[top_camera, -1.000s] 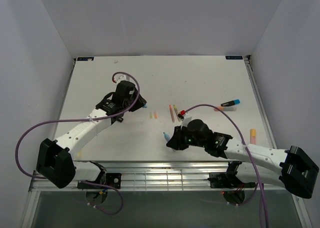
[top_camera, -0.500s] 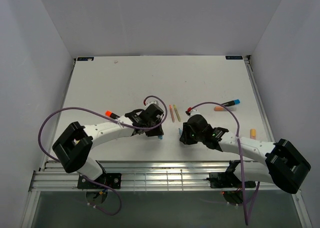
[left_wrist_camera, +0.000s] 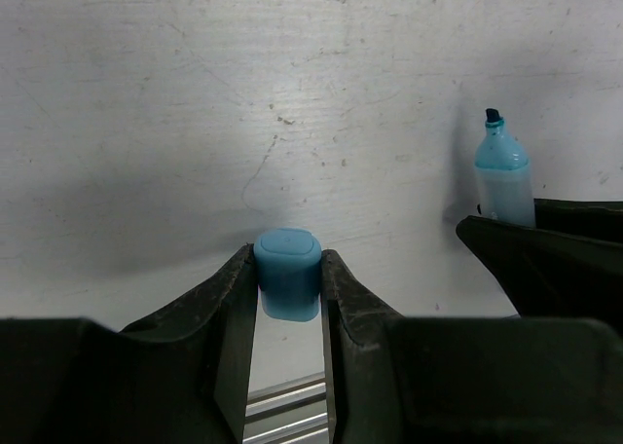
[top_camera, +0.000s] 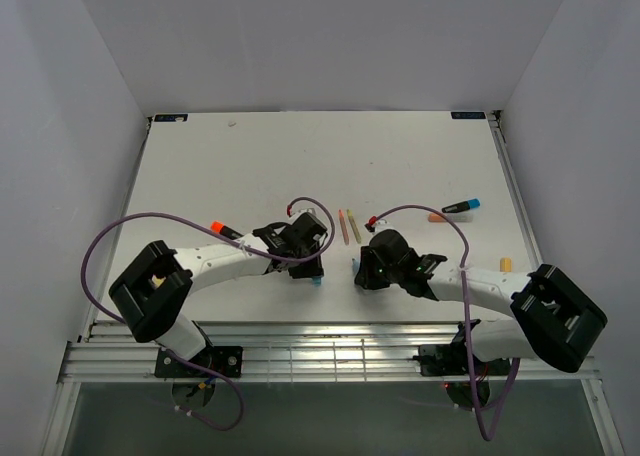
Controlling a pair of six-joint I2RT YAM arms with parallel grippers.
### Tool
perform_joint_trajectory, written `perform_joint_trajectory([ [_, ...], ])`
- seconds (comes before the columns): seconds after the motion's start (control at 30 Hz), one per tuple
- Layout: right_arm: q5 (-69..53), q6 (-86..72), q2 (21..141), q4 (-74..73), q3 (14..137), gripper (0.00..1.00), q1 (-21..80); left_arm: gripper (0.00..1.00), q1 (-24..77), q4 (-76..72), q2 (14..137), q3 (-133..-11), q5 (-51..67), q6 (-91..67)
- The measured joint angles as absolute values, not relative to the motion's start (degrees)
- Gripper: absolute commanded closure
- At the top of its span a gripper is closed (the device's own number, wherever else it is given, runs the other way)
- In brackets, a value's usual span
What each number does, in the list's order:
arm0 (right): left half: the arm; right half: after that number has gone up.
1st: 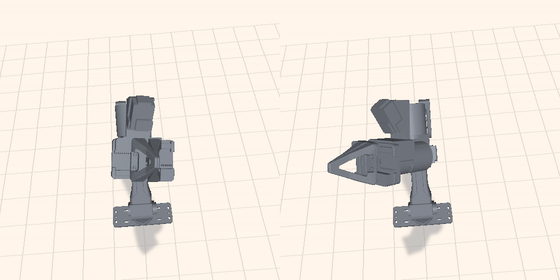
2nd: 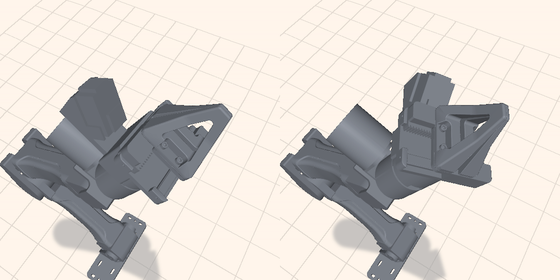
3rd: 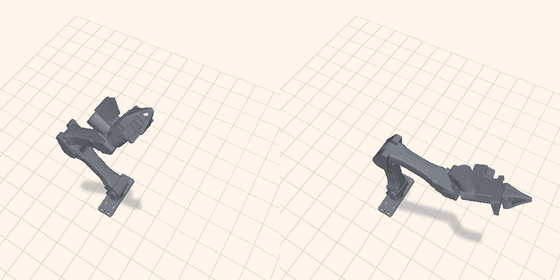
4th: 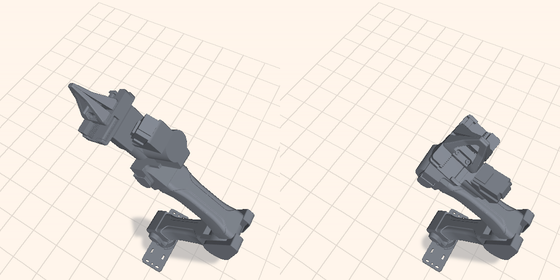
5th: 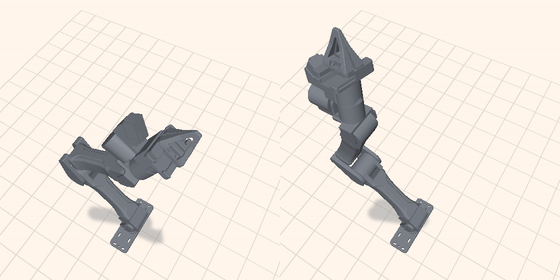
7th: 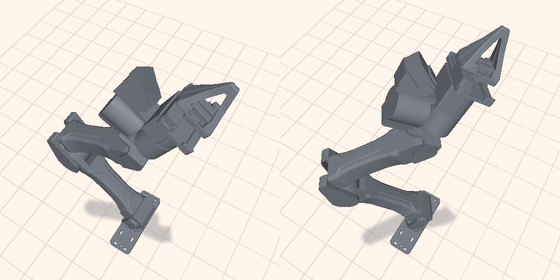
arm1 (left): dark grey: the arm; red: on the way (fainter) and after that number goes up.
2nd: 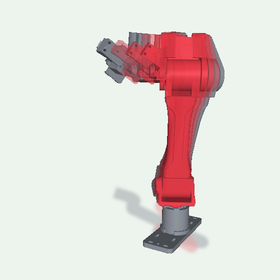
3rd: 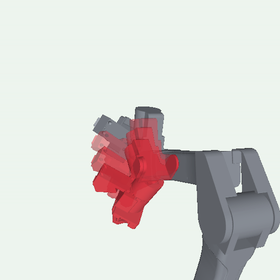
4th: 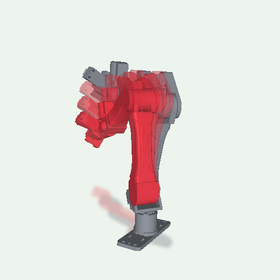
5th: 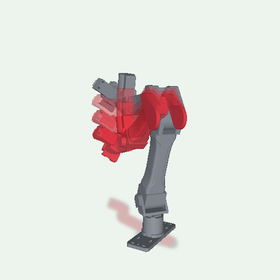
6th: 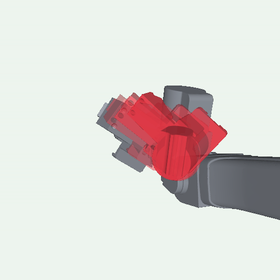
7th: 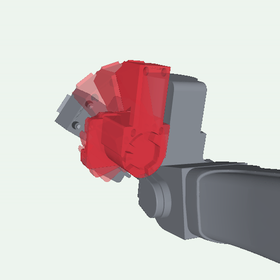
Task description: Open the pen caps
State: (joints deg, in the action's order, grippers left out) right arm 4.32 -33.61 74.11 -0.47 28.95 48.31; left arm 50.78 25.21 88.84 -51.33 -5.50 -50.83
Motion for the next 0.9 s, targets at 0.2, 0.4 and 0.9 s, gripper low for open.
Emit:
perform_joint_trajectory([
  [0.2,4.3,-33.9,74.4,1.6,27.7,0.88,48.3,0.98,50.8,25.4,89.4,-50.0,-5.4,-50.4],
  [0.4,4.3,-34.2,75.4,3.8,27.6,0.84,48.3,0.92,50.8,25.2,91.4,-49.8,-5.1,-50.2],
  [0.9,4.1,-35.4,76.7,7.6,27.2,0.66,48.3,0.61,51.6,24.4,91.6,-49.5,-5.0,-51.6],
])
